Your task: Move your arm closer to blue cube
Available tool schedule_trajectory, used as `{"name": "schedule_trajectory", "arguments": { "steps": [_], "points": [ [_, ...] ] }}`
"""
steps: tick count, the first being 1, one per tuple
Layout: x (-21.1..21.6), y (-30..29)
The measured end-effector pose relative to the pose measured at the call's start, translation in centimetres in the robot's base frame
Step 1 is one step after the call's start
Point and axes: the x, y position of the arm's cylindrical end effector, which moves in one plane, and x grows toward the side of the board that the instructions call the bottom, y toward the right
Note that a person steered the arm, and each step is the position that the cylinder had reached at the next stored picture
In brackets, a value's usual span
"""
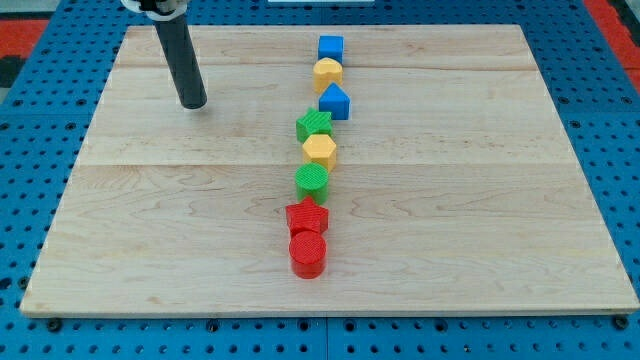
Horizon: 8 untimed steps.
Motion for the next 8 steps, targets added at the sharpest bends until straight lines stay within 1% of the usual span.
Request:
{"name": "schedule_trajectory", "arguments": {
  "steps": [1,2,4,5,6,8],
  "points": [
    [3.4,-2.9],
    [4.1,-5.0],
    [4.1,-3.8],
    [0.2,0.7],
    [-2.7,2.2],
    [-1.0,9.8]
  ]
}}
